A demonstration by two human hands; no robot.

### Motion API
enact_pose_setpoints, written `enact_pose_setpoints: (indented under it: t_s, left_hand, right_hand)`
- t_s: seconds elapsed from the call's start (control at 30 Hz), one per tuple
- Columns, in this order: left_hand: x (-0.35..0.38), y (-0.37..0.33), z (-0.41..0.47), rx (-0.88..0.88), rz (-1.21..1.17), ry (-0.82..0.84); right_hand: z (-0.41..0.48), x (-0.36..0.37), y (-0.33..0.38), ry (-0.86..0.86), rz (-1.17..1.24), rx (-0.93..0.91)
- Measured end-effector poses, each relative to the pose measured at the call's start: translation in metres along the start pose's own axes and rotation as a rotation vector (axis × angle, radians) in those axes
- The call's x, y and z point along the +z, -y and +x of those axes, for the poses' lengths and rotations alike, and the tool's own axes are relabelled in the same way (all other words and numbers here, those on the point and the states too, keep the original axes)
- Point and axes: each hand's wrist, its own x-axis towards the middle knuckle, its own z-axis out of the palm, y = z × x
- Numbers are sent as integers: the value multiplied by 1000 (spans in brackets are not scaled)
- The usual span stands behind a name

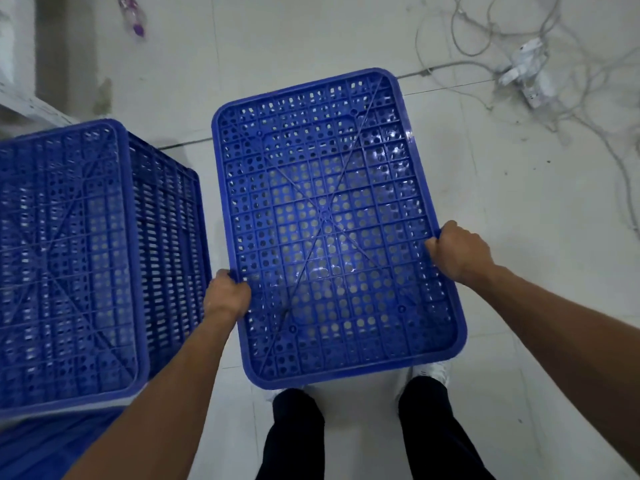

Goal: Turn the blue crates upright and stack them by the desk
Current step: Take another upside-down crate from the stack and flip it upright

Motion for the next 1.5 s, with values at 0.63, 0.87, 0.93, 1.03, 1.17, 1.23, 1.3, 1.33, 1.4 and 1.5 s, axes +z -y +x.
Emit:
enact_pose_setpoints:
  t_s: [0.63,0.87,0.93,1.03,1.17,1.23,1.3,1.33,1.4,1.5]
  left_hand:
    - [100,-105,-42,208,28,49]
    - [109,-132,-56,191,126,58]
    - [109,-141,-59,163,70,103]
    - [105,-153,-61,143,13,188]
    - [103,-156,-65,135,90,274]
    - [98,-156,-74,144,101,270]
    - [94,-152,-78,147,108,299]
    - [88,-156,-90,138,133,333]
    - [76,-164,-116,112,125,417]
    - [70,-171,-138,164,128,524]
  right_hand:
    - [59,-35,-142,-34,12,157]
    - [60,-49,-151,-31,83,180]
    - [58,-53,-156,-53,108,206]
    - [52,-61,-167,-123,132,189]
    - [26,-77,-167,-188,135,129]
    - [11,-84,-159,-200,158,108]
    - [-4,-89,-146,-209,195,91]
    - [-11,-91,-138,-211,211,81]
    - [-28,-94,-118,-222,247,53]
    - [-55,-102,-78,-250,284,-10]
